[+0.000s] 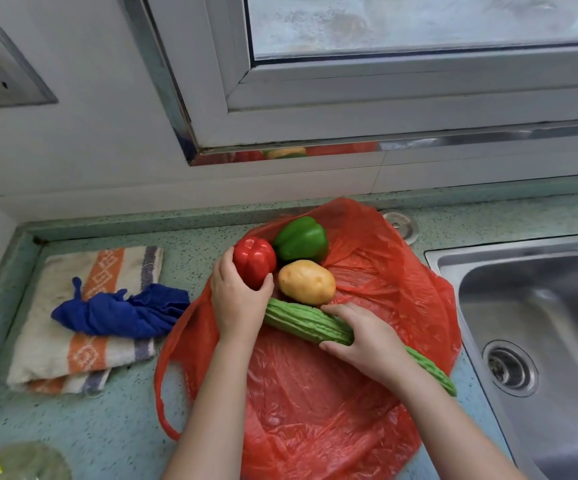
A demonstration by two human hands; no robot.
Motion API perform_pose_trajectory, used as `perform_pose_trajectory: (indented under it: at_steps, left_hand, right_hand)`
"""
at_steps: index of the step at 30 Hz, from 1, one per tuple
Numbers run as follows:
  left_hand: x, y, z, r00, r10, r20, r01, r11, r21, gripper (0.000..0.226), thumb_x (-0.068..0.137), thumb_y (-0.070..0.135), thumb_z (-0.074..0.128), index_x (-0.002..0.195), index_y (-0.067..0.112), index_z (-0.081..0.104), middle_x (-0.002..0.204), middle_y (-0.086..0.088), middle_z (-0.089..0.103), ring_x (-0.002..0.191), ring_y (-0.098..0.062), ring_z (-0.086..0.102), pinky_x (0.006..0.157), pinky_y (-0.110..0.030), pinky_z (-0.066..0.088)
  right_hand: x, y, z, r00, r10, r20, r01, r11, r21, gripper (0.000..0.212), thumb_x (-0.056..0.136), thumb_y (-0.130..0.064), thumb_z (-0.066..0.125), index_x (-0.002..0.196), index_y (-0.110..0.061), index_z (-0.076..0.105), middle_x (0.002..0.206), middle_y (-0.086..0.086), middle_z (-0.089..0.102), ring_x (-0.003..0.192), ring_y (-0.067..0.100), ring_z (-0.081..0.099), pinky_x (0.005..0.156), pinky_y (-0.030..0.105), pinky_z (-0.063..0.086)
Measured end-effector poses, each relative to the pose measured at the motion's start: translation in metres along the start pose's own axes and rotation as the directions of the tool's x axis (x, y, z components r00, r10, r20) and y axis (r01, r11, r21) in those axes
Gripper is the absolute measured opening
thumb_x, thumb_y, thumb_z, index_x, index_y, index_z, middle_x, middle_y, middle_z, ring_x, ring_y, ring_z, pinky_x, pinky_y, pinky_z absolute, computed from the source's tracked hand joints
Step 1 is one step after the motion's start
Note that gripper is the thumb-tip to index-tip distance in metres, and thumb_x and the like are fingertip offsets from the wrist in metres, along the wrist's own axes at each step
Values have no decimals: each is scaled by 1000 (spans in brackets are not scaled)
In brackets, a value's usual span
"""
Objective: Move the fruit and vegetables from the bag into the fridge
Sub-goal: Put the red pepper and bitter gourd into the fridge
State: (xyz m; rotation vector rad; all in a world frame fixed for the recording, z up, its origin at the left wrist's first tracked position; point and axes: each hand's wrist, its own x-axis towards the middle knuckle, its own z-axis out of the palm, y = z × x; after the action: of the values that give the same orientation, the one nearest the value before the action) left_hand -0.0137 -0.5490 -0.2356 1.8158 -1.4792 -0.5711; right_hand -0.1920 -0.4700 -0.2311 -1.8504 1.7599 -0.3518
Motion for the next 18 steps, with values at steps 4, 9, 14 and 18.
perform_pose_trajectory:
  at_steps: [4,9,14,18]
  left_hand:
    - [-7,9,-13,999,-20,-26,17,992,-126,72,70,23,77,131,9,41,130,-10,47,119,-25,45,98,-35,38]
    - [-23,25,-38,999,10,-49,-20,979,-205,73,71,23,76,133,13,39,130,-7,47,118,-22,47,98,-36,42]
    - [-52,40,-60,998,19,-58,-36,954,-298,73,71,26,76,133,18,38,129,-5,49,116,-20,49,97,-43,44]
    - [-82,55,-76,998,61,-9,-60,945,-322,74,71,25,76,134,20,38,132,-3,46,121,-16,45,102,-40,41]
  right_hand:
    - [-2,-1,-3,1000,-1,-20,1,999,42,56,75,-39,69,126,-29,50,114,-5,57,108,13,51,86,29,43]
    - [-12,-5,-12,998,0,-71,7,996,88,54,72,-34,72,123,-26,54,112,-2,59,107,14,53,88,29,43]
    - [-31,-13,-27,990,8,-142,4,996,84,52,74,-30,72,122,-26,55,112,-5,59,106,13,53,85,24,40]
    - [-55,-16,-45,982,31,-186,-15,996,84,50,74,-30,73,121,-27,55,108,-6,59,102,12,53,82,25,41]
